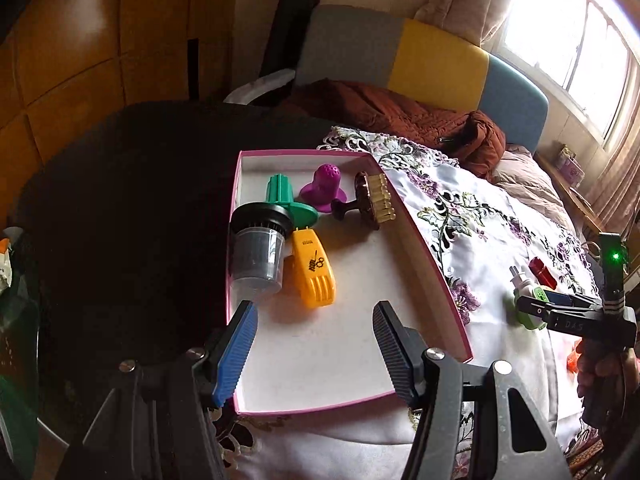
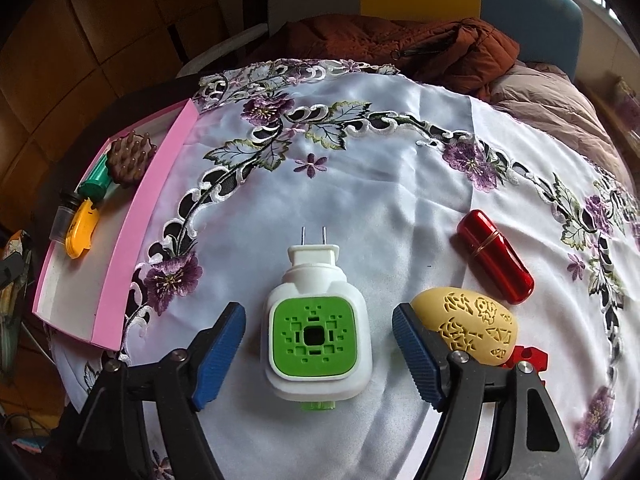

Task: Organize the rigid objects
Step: 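Withdraw the left tool from the tray while the right tool holds the plug device, then carry the plug device with the right tool and lower it into the tray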

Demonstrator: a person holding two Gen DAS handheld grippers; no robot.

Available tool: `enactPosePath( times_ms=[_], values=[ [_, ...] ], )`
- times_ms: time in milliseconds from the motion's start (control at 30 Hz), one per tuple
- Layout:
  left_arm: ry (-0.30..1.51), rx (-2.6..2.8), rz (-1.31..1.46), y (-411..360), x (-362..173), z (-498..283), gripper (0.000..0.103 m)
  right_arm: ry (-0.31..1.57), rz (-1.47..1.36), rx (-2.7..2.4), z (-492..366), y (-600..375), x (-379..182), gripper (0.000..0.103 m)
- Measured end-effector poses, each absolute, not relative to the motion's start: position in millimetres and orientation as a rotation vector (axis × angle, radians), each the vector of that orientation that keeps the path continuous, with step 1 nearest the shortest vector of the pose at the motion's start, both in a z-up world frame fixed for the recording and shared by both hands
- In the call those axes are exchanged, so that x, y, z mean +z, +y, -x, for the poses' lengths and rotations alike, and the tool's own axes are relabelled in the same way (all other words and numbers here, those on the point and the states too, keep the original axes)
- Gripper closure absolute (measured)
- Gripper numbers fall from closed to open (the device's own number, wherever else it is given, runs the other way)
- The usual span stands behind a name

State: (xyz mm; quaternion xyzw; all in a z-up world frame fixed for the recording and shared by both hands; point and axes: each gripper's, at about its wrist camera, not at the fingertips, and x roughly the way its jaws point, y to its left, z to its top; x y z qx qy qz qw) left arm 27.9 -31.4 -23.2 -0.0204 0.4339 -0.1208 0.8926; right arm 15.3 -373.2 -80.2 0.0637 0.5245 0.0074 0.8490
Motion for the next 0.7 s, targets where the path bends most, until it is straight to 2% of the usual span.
enactPosePath(
  times_ms=[200,300,700],
  values=[
    [0.899,-0.248,0.058,-25,-22,-27,0.042,1.111,-0.120,0.009,-23,-371,-77,0.027],
    [0.893,-0.249,0.055,-25,-21,-26,0.042,1.137,-0.062,-0.008,-26,-363,-81,0.051],
    [0.877,-0.205,0.060,-11,-16,-21,0.042,1.071,-0.065,-0.050,-12,-346,-71,0.051]
  ],
)
